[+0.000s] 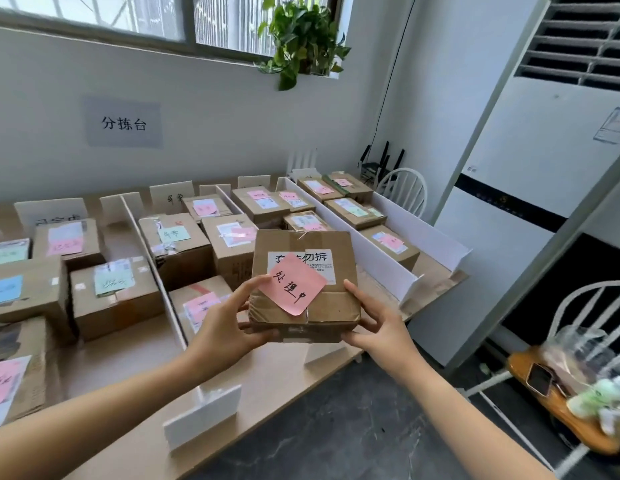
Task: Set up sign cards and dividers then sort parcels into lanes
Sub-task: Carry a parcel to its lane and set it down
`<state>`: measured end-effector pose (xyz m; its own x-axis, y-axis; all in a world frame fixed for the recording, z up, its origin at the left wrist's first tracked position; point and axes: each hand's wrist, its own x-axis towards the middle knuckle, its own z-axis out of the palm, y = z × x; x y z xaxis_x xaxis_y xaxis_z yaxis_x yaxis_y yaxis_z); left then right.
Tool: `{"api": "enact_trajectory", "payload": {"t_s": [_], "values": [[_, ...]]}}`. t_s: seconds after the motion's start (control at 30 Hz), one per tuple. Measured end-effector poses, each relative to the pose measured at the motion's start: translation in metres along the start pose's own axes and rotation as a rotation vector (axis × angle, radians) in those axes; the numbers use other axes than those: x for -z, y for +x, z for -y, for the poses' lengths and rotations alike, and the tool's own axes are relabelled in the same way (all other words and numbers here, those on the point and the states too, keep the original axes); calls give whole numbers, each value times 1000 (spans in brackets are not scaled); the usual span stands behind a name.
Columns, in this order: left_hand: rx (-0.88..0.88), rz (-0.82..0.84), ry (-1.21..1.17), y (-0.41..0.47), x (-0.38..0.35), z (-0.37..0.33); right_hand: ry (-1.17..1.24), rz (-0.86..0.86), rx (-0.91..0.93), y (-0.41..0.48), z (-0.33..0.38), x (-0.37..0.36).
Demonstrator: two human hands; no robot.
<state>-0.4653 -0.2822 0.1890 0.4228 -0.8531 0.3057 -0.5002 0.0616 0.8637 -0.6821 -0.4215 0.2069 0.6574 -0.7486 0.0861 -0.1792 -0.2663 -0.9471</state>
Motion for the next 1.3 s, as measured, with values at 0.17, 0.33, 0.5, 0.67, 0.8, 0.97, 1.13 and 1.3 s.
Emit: {"api": "enact_trajectory", "payload": {"t_s": [0.17,0.33,0.5,0.67,0.8,0.97,1.13,1.3], "values": [[12,24,-7,51,-26,6,-13,-2,-22,46,-7,32],[-14,82,4,98,-47,7,6,-43,-22,76,-20,59],[-6,104,-31,130,-69,8,19,-76,-22,101,-34,82],[5,121,-22,153,-87,5,21,-82,-43,120,-46,102],[5,117,6,168,-108,6,21,-69,-41,133,-59,123],[11,75,29,186,-143,-1,28,-28,-27,153,-73,160],[4,36,0,213,-194,-20,45,5,-3,173,-90,218],[10,16,-53,241,-260,-37,35,25,15,186,-105,288]]}}
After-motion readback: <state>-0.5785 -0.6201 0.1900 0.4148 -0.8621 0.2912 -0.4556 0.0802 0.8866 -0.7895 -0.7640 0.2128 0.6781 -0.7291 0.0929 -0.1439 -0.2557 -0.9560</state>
